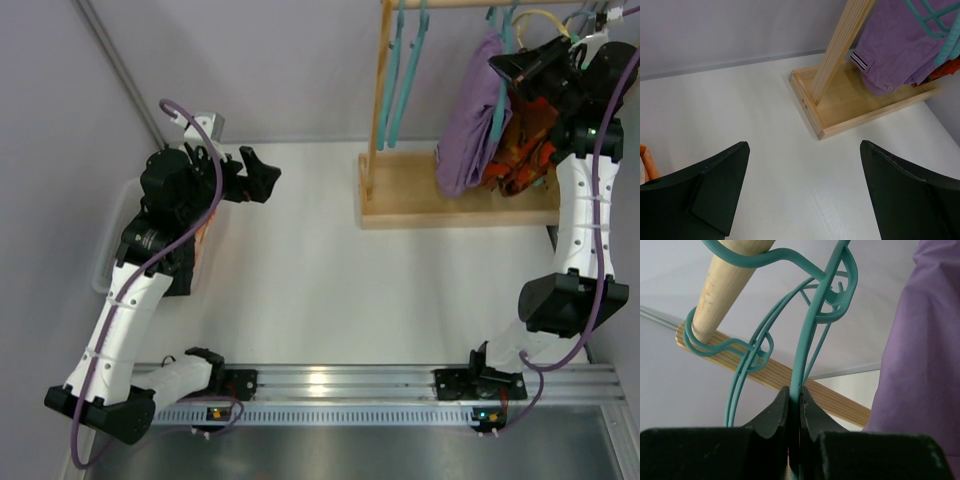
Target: Remove the trousers from the hanger
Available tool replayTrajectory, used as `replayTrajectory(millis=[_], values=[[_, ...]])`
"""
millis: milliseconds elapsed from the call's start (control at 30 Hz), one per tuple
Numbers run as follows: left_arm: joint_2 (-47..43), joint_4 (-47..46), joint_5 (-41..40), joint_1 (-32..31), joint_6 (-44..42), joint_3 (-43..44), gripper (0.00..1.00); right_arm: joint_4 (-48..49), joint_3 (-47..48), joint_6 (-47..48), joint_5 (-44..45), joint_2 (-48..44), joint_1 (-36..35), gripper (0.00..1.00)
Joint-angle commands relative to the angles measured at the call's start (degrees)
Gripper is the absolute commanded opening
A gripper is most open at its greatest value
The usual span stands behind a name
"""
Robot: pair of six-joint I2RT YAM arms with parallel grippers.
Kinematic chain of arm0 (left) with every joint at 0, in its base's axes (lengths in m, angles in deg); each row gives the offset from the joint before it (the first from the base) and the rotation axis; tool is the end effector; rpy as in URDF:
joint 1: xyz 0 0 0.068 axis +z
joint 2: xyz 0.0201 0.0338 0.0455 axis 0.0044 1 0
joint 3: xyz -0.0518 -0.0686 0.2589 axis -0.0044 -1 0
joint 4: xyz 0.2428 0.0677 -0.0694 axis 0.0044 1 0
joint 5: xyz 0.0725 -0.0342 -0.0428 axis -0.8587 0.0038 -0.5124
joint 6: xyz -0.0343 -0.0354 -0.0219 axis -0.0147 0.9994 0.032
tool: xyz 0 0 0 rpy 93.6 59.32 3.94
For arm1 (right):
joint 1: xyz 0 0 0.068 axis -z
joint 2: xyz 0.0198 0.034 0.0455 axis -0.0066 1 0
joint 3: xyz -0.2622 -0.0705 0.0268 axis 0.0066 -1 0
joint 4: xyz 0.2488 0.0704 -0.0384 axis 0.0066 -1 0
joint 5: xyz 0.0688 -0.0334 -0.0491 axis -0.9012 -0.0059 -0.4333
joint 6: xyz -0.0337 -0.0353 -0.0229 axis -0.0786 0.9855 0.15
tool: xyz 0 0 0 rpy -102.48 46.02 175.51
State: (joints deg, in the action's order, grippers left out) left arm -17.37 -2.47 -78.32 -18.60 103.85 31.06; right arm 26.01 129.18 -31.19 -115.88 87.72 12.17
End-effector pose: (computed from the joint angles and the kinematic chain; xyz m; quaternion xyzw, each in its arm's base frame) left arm 0.2008 -0.0749 0.4648 0.0859 0.7507 -0.2450 0.6074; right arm 0.3482 -0.0516 0.5190 0.1576 0.6729 0.4339 0.5780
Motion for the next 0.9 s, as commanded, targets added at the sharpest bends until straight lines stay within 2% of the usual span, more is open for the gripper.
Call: replayTrajectory(millis=[0,300,633,867], values=[[-2.1,-3.0,0.9,0.2,1.2,-0.3,0.99,18.8,2.2,-3.9,-2.0,-3.5,0.2,0.0],[-4.8,-5.4,0.3,0.2,0.2,-2.7,0.99,21.9,3.8,-8.1,-3.6,-5.8,0.3,0.0],[-6.8,-9.4,0.3,0.2,-0.8,-6.1,0.99,24.7,-8.2,-9.0,-7.4,-16.3,0.3,0.0],[-7.5,-11.5,7.3,0.1,-5.2,-7.8,0.99,23.4,-17.1,-9.3,-9.0,-23.9,1.0,0.0]])
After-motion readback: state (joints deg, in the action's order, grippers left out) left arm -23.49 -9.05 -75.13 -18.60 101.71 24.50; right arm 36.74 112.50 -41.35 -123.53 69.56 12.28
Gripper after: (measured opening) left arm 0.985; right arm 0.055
